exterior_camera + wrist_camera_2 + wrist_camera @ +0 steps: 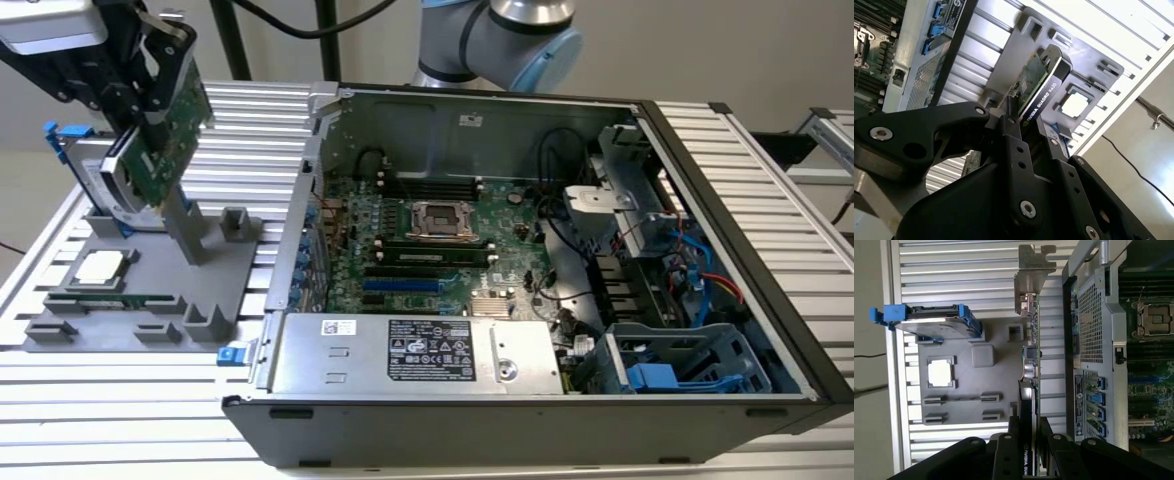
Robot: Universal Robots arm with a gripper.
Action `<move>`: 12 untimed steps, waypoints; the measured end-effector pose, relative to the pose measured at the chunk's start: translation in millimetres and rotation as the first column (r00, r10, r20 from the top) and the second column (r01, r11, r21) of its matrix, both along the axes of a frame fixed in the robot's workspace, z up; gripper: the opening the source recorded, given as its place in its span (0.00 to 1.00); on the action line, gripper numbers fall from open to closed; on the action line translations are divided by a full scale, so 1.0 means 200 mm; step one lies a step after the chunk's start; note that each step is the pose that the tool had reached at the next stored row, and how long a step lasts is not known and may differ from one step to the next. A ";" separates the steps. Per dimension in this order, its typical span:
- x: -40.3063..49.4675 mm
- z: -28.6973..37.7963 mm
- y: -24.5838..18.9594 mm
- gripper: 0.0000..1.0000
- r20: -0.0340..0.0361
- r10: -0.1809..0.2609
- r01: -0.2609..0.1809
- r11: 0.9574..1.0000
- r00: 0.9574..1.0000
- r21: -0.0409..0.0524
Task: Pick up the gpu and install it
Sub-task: 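Pick up the gpu and move the gpu toward the slot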
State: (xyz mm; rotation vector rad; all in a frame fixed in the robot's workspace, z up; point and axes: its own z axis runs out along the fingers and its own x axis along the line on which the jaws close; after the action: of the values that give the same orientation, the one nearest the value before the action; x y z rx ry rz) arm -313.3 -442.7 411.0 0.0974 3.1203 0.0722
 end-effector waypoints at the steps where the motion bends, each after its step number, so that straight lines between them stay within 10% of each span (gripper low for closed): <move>1: 0.003 0.000 0.000 0.00 0.000 0.000 0.000 1.000 1.000 0.000; 12: 0.033 0.000 0.001 0.00 0.000 0.000 0.000 1.000 1.000 0.000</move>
State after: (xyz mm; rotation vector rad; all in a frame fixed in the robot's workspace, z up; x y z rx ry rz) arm -306.8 -442.5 410.9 0.0973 3.1203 0.0722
